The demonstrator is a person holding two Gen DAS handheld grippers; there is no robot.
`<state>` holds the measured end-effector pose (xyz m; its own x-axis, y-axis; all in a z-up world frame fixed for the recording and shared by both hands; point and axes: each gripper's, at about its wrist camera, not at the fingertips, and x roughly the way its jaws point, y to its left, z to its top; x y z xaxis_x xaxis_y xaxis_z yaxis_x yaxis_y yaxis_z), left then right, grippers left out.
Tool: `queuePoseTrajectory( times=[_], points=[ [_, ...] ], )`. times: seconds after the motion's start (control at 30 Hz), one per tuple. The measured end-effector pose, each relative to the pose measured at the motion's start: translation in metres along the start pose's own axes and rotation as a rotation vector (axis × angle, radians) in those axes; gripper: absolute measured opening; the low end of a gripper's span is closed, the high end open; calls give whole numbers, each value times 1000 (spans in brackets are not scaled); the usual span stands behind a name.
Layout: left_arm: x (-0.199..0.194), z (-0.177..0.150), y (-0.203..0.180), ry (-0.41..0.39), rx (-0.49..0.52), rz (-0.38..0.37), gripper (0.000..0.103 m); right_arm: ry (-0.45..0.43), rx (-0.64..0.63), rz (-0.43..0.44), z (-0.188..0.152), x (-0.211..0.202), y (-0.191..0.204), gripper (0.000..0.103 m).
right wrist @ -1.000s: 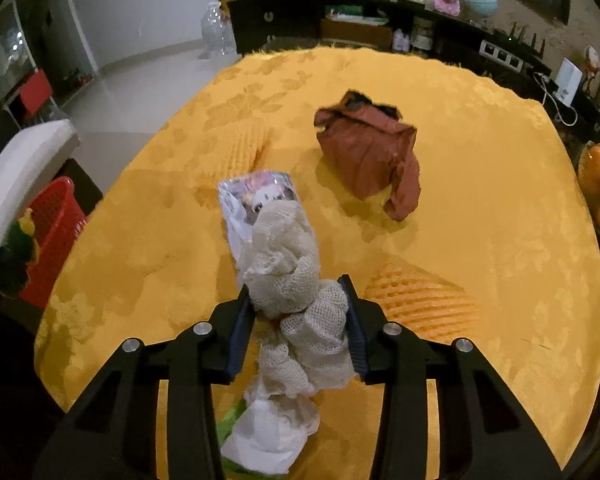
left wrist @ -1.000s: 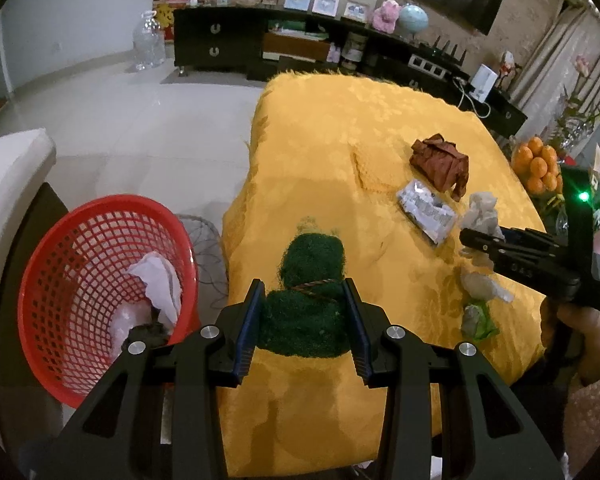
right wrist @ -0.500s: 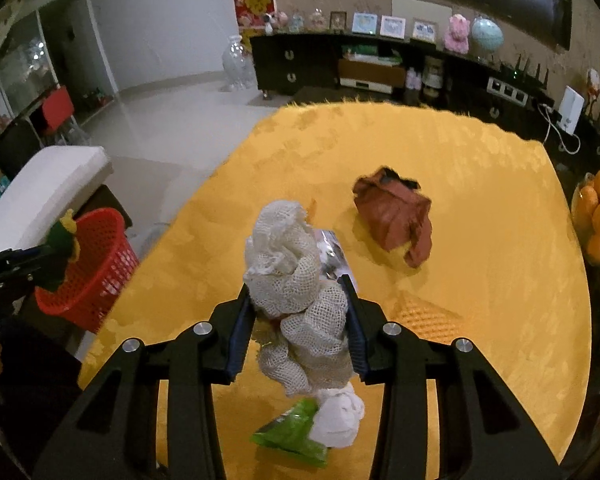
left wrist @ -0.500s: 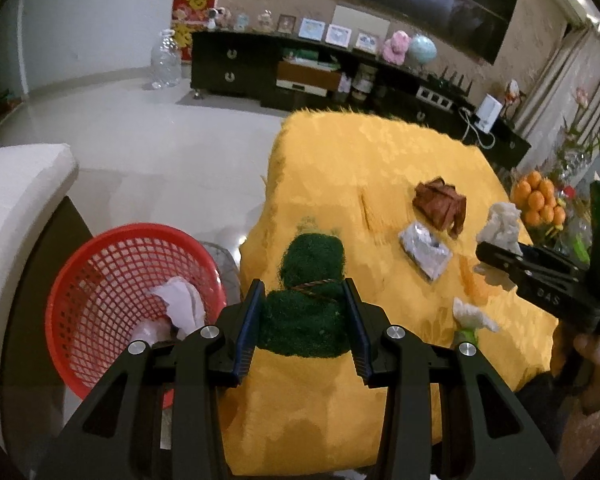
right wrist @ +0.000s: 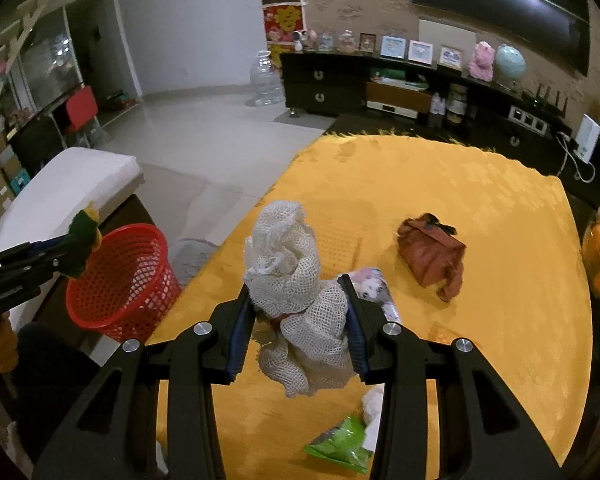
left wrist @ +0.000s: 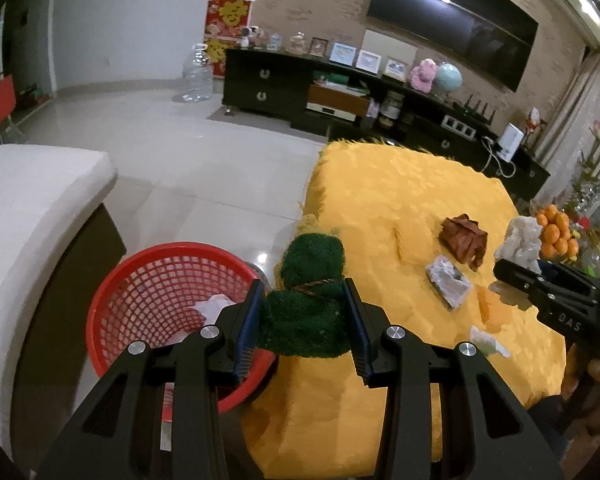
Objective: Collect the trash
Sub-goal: 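Carry the green sleeve and white mesh sleeves to the red basket with both grippers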
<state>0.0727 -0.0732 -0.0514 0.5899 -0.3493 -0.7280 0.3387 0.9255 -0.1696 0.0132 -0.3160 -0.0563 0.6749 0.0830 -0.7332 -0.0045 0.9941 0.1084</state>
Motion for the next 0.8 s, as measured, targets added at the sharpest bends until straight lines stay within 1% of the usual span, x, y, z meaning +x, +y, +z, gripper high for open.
queuePoseTrajectory(
  times=[0.2, 0.43, 0.8],
  points=[
    [-5, 1, 15, -11, -22, 24, 38, -3, -31, 29, 9, 3, 21, 40],
    [-12, 2, 35, -23, -59, 49, 38, 14, -64, 61, 15, 13, 43, 40],
    [-24, 4, 74, -45, -128, 104, 38, 22, -110, 129, 32, 22, 83, 40]
  ],
)
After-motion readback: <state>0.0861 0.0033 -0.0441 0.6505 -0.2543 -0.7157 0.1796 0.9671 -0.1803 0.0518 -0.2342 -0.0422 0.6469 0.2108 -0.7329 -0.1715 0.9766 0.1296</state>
